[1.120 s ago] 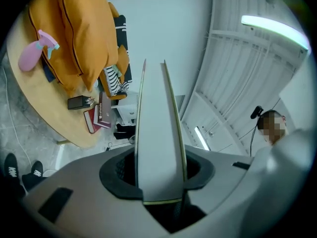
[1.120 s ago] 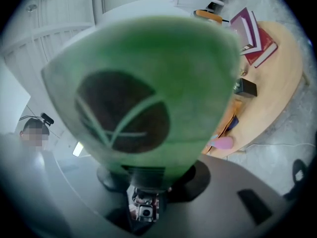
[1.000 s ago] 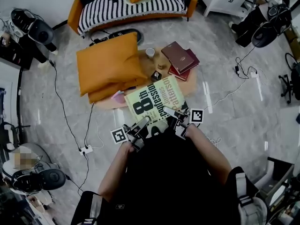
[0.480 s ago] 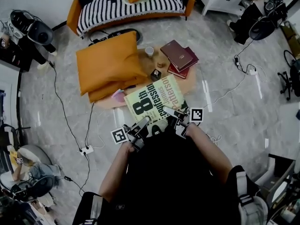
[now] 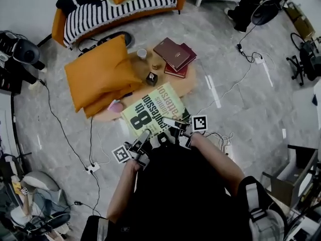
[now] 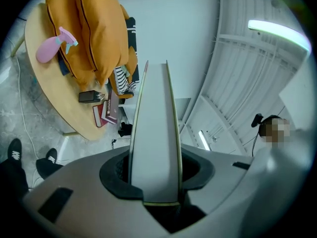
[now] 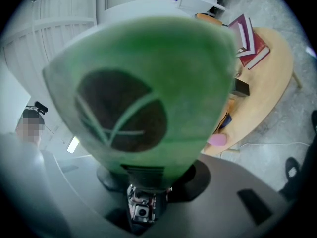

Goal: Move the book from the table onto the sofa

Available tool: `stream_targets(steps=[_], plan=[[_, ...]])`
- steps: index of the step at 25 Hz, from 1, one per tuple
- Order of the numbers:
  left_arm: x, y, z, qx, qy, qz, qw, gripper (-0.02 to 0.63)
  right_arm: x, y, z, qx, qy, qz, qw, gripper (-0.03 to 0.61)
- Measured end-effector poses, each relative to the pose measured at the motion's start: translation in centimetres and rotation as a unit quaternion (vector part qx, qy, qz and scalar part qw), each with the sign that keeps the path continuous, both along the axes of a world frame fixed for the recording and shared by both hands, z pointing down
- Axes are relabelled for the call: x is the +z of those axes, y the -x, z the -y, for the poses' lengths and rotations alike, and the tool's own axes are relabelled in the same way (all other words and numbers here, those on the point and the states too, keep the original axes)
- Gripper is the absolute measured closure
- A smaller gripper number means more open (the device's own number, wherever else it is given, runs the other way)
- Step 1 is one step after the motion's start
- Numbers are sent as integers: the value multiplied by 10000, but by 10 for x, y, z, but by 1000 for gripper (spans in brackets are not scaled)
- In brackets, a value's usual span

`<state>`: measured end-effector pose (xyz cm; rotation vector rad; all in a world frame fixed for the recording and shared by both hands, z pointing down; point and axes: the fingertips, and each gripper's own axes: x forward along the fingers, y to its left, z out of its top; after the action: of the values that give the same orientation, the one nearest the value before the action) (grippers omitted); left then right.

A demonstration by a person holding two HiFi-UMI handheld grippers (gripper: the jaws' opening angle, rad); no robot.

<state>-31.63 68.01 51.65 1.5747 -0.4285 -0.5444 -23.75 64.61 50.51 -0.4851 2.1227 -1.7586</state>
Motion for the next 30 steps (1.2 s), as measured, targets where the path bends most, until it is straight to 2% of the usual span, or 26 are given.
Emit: stream_targets(steps=[7,14,22,30], plan=[[0,-12,9,312,-46,115,9994,456,1,-15,4,264,16,110,9996,417],[-8,-56,27,477,-135,137,9987,456,-10,-58,21,385,-219,140,9989,417],[-12,-143,50,691,-153,224,9972,456,-11,-147,38,689,-89,330,9970,417],[-20,-247,75,536,-176,265,9981,456,-19,-251,67,514,-193,357,9979,417]])
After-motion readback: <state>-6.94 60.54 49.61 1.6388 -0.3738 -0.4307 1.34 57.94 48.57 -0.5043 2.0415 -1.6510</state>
